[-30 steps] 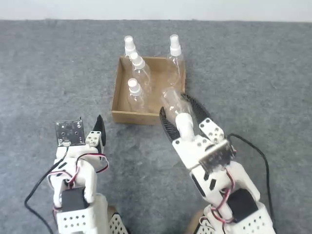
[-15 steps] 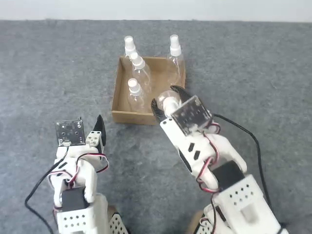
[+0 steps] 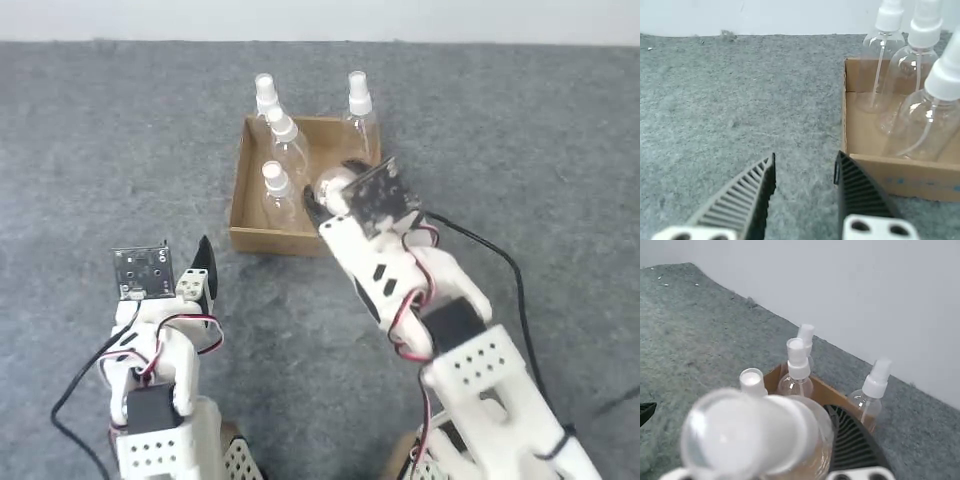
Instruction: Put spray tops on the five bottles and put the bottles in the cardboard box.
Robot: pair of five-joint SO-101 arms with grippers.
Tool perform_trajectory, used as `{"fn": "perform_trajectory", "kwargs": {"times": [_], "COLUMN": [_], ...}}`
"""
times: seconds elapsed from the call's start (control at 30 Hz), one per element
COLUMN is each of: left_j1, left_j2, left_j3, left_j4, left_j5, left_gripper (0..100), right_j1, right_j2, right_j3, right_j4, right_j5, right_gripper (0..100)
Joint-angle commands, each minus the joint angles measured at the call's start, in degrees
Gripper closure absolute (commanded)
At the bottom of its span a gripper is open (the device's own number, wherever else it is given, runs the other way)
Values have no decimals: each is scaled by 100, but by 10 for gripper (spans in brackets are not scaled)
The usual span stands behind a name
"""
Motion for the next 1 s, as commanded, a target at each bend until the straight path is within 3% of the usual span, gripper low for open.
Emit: {"fn": "perform_trajectory", "kwargs": {"times": [0.0, 0.6, 0.97], "left_j1": [0, 0, 0], "left_j2": [-97, -88, -88], "left_j3": [-31, -31, -31], "left_j4": [-158, -149, -149], "left_j5": [-44, -44, -44], "left_gripper": [817, 818, 817], "right_j1": [426, 549, 567], "right_j2": [418, 2176, 3451], "right_j3": [-475, -545, -1451], "right_j4": [-629, -1490, -875], "right_j5": [-466, -738, -738], "right_gripper": [992, 992, 992]}}
